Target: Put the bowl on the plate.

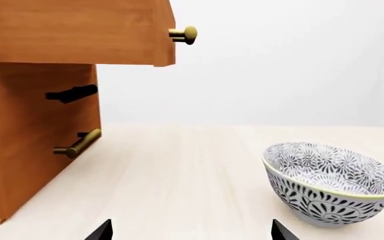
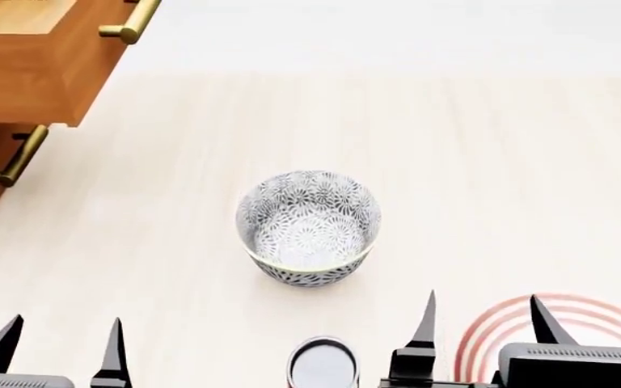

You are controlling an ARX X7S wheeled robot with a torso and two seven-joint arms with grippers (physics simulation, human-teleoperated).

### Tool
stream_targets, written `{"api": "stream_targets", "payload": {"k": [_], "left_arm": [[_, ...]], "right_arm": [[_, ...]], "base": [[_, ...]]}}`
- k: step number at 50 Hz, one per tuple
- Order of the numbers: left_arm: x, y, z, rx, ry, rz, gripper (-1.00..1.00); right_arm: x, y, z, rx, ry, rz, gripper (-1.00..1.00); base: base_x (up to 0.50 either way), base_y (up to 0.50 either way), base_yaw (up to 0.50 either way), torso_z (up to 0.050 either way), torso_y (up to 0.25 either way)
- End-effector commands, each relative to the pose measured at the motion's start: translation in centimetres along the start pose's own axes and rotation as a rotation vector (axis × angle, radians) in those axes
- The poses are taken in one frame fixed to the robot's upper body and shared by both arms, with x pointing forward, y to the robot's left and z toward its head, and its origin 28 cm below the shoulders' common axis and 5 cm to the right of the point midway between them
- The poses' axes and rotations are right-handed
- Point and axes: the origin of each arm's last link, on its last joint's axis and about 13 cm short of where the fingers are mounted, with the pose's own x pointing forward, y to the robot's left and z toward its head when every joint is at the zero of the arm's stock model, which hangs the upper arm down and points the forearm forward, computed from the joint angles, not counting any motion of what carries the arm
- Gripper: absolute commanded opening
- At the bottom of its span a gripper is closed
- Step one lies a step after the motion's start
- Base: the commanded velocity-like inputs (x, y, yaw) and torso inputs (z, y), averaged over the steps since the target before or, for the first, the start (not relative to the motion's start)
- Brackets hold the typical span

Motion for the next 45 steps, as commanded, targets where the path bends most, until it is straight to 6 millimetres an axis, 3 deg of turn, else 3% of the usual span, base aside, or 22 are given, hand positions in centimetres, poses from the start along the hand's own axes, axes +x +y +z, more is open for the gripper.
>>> {"api": "stream_targets", "payload": {"k": [1,6,9,12,17,21,45], "left_arm": [[0.1,0.0,-0.1,0.0,0.001,0.0,1.0],[0.0,0.1,-0.1,0.0,0.002,0.001,1.0],[0.2,0.1,1.0,0.0,0.003,0.001,1.0],[0.1,0.1,-0.1,0.0,0.004,0.001,1.0],[0.2,0.0,0.7,0.0,0.003,0.0,1.0],[0.1,0.0,-0.2,0.0,0.007,0.001,1.0],[-0.1,0.2,0.0,-0.001,0.003,0.008,1.0]], "right_arm": [[0.0,0.0,-0.2,0.004,0.006,0.001,1.0],[0.0,0.0,-0.2,0.003,0.007,0.001,1.0],[0.0,0.0,-0.1,0.002,0.006,0.001,1.0],[0.0,0.0,0.0,0.002,0.005,0.002,1.0],[0.0,0.0,0.0,0.004,0.005,0.002,1.0],[0.1,0.0,0.0,0.003,0.007,0.001,1.0],[0.0,0.1,0.4,-0.003,0.02,-0.008,1.0]], "base": [[0.17,0.0,0.0,0.0,0.0],[0.16,0.0,0.0,0.0,0.0],[0.16,0.0,0.0,0.0,0.0],[0.16,0.0,0.0,0.0,0.0],[0.16,0.0,0.0,0.0,0.0],[0.16,0.0,0.0,0.0,0.0],[0.1,0.0,0.0,0.0,0.0]]}}
